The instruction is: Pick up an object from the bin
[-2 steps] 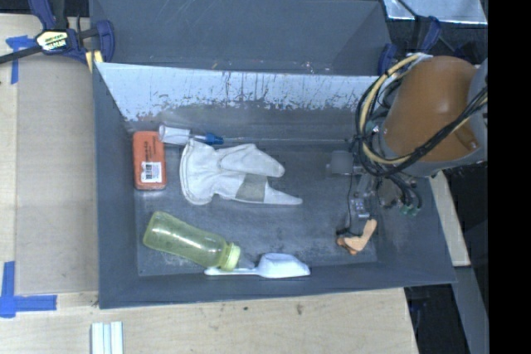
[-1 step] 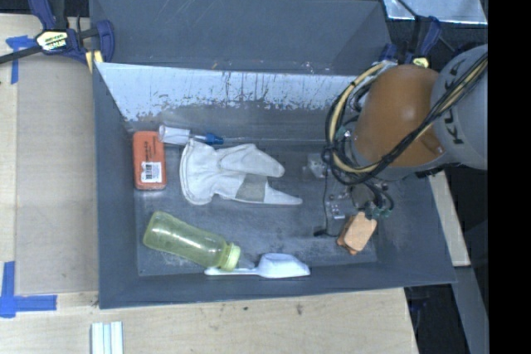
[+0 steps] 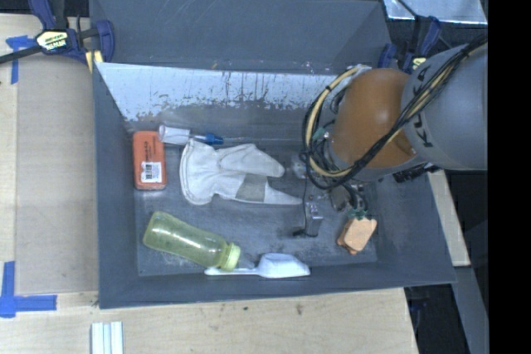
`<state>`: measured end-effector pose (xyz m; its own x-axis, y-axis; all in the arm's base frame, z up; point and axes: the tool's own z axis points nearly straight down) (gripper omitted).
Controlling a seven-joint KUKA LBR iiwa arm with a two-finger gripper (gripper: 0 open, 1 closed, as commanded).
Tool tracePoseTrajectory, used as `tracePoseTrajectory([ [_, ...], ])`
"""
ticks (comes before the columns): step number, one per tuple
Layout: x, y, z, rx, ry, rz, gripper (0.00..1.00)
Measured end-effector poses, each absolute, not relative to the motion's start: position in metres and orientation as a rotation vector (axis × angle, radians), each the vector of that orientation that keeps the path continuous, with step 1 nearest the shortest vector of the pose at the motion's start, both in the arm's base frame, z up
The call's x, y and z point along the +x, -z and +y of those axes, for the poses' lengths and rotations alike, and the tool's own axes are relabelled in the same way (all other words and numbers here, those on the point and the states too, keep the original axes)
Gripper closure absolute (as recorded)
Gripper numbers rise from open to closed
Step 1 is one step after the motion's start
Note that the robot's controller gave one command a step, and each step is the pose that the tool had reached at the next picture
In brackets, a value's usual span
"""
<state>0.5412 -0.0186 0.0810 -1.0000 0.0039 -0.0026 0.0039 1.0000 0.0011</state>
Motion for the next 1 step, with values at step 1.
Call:
tracePoseTrajectory([
  [1,0.5463,-0.1215,-0.0096,0.043,-0.001,3.147,0.00],
])
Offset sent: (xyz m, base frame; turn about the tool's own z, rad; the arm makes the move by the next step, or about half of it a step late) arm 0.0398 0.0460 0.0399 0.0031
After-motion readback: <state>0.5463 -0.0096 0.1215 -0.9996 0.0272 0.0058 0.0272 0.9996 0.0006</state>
